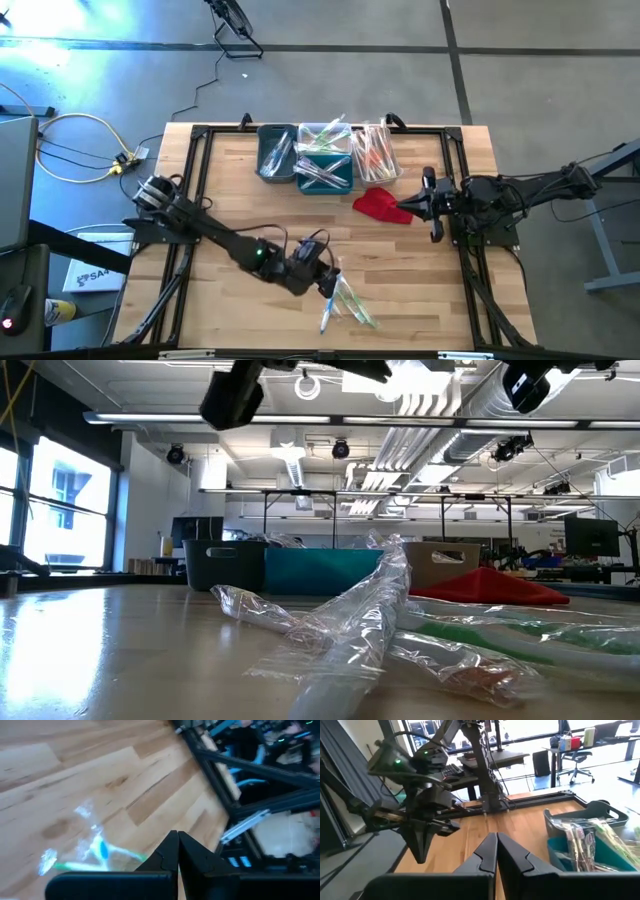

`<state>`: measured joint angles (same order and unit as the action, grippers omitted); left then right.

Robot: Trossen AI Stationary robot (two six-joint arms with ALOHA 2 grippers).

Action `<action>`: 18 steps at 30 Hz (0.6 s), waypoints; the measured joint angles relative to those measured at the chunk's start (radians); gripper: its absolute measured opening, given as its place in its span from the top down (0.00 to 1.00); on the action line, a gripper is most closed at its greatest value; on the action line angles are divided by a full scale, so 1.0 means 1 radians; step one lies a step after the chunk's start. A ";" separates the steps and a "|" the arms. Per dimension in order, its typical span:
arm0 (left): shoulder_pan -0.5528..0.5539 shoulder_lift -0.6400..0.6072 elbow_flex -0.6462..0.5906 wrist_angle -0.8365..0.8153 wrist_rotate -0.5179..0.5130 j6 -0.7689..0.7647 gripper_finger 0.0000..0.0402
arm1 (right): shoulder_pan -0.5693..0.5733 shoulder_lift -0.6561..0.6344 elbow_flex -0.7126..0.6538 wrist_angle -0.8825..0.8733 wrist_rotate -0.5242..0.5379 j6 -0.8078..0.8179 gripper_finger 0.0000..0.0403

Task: Pick & Place Toothbrushes
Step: Put the blue toothbrush into the gray bin

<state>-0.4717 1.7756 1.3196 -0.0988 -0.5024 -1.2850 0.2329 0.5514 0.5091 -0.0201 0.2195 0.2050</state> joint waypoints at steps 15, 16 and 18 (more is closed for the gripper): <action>-0.002 0.183 0.358 -0.342 0.064 -0.053 1.00 | 0.000 0.002 0.000 -0.009 0.020 0.000 0.99; -0.007 0.195 0.376 -0.353 0.068 -0.069 1.00 | 0.000 0.002 0.000 -0.010 0.021 0.000 0.99; -0.008 0.214 0.401 -0.384 0.071 -0.087 1.00 | 0.000 0.002 0.000 -0.016 0.020 0.000 0.99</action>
<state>-0.4802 1.9901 1.7207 -0.4824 -0.4317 -1.3717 0.2329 0.5532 0.5092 -0.0360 0.2399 0.2047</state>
